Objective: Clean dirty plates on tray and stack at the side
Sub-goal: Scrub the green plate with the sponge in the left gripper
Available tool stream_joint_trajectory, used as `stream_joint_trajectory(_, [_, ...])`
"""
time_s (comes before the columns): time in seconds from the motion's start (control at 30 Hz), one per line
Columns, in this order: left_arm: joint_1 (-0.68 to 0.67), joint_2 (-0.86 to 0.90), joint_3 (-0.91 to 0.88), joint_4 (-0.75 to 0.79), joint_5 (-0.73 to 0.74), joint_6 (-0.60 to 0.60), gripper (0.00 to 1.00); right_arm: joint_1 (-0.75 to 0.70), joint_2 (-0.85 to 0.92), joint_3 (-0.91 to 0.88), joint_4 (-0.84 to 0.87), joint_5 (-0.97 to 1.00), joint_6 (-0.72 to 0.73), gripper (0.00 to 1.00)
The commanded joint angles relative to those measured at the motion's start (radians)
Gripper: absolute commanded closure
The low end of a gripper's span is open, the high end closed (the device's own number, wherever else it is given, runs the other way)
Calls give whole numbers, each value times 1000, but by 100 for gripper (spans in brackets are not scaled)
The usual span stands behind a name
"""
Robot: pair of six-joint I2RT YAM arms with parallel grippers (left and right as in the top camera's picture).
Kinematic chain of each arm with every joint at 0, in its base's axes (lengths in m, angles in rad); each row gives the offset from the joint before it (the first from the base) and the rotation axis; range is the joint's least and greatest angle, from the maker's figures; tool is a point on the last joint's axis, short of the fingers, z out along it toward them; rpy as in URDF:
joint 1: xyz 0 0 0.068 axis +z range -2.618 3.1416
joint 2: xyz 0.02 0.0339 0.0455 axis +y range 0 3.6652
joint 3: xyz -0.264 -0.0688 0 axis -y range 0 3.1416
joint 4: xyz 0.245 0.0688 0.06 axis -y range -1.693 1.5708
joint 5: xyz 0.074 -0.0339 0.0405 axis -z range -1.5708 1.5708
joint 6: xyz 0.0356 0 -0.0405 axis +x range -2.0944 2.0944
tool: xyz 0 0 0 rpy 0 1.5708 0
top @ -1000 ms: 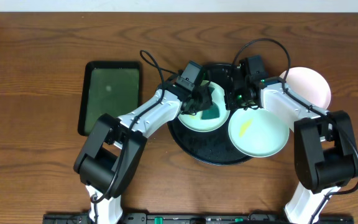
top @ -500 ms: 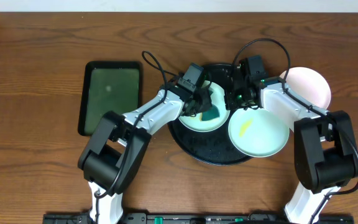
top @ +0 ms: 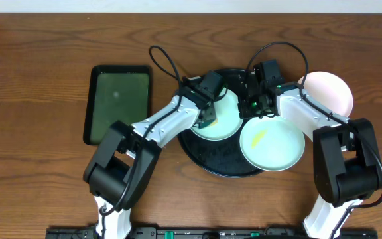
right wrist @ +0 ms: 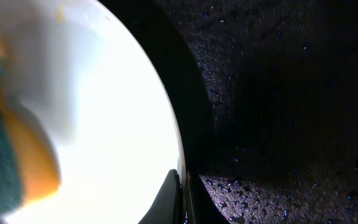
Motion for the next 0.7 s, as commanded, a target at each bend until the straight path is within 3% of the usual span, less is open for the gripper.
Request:
stream_joint_trajectory(0.0, [62,9,-29,-52,-171,35,92,2,-14,-19,-26,53,-1,99])
stream_joint_trajectory(0.13, [69,-51,-17,-44,-144,35,92,2,-14,-19,-28,53,-1,99])
stream_joint_trajectory(0.23, [69,-93,-17,-7,-45,19,92,2,-14,-19,-27,53,0,99])
stream_joint_trajectory(0.43, [65,-82,-19,114,271,-124,92,2,-14,-19,-28,53,0,99])
stream_joint_trajectory(0.67, [35,-11,-19,212,373,-232,92,2,-14,-19,-31,53,0,99])
